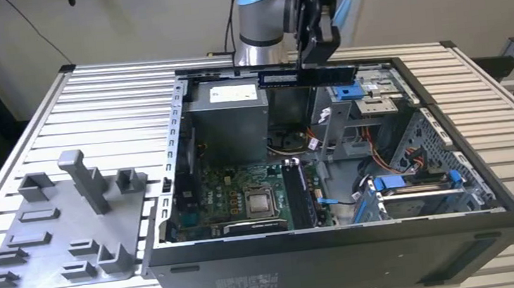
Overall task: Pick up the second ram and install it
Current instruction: 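Insert the second ram into the second slot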
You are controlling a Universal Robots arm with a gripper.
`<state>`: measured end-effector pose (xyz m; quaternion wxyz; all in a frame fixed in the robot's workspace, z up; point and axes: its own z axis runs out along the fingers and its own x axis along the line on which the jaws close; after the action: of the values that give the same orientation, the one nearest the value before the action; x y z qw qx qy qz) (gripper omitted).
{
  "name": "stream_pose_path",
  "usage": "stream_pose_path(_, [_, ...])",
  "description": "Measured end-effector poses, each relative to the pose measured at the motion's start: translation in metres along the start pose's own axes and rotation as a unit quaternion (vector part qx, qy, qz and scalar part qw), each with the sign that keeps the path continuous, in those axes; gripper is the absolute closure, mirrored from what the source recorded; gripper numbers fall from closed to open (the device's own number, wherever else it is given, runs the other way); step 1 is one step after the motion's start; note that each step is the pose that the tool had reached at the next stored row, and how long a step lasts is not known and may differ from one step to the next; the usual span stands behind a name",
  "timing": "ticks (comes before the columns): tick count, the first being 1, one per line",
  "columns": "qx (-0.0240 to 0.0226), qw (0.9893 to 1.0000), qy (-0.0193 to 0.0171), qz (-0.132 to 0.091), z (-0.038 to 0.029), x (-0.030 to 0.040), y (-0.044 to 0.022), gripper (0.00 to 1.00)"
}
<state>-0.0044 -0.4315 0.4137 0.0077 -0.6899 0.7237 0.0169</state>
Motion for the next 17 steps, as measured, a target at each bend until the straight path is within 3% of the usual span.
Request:
stream_pose_path(5, [0.0013,0.9993,-0.0005,0.038,0.0006,0.0001,0.0000,0.86])
stream_pose_path(9, [0.0023,0.9977,-0.0009,0.067,0.0010,0.0001,0.0000,0.86])
stream_pose_path(13, [0.0033,0.9955,-0.0014,0.095,0.0013,0.0001,0.0000,0.86])
stream_pose_path(17, [0.0043,0.9923,-0.0016,0.124,0.0017,0.0002,0.0000,0.86])
